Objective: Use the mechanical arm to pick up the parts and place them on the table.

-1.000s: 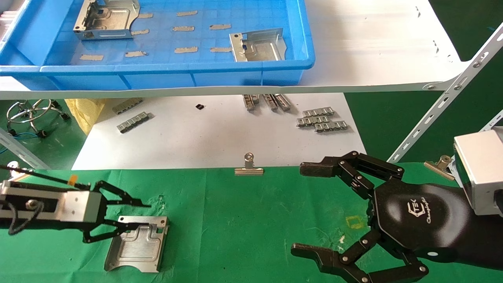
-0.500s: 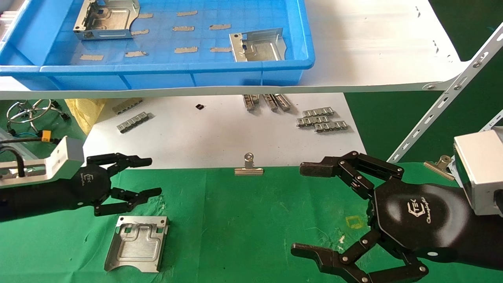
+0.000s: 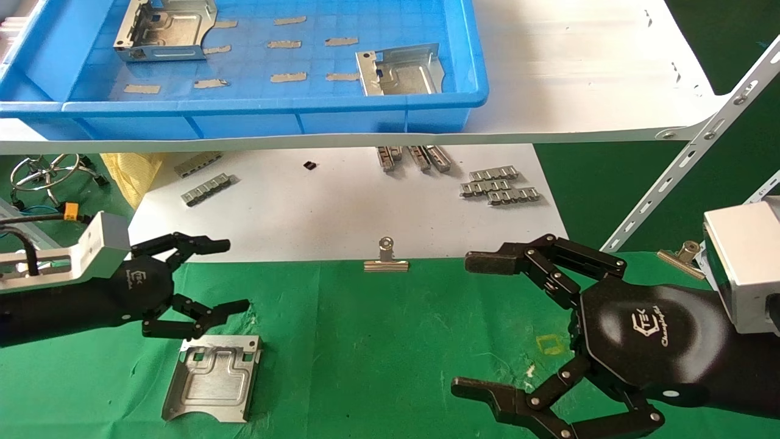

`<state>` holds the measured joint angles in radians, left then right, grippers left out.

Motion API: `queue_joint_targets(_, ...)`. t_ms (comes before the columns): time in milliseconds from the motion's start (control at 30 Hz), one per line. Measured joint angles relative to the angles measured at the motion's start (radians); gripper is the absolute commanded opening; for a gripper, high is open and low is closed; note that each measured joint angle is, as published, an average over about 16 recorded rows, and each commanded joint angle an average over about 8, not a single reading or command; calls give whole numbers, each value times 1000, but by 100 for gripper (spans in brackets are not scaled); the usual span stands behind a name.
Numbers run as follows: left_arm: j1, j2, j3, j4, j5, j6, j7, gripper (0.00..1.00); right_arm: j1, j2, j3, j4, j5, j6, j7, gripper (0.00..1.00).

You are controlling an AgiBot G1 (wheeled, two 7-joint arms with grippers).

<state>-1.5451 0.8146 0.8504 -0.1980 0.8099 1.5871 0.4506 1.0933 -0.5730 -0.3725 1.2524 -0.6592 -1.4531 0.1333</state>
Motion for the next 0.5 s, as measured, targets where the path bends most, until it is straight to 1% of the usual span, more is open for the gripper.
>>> queue_joint_targets(500, 119, -52, -145, -275, -20, -23, -162, 100, 0, 0, 0, 0, 0, 0, 0, 100)
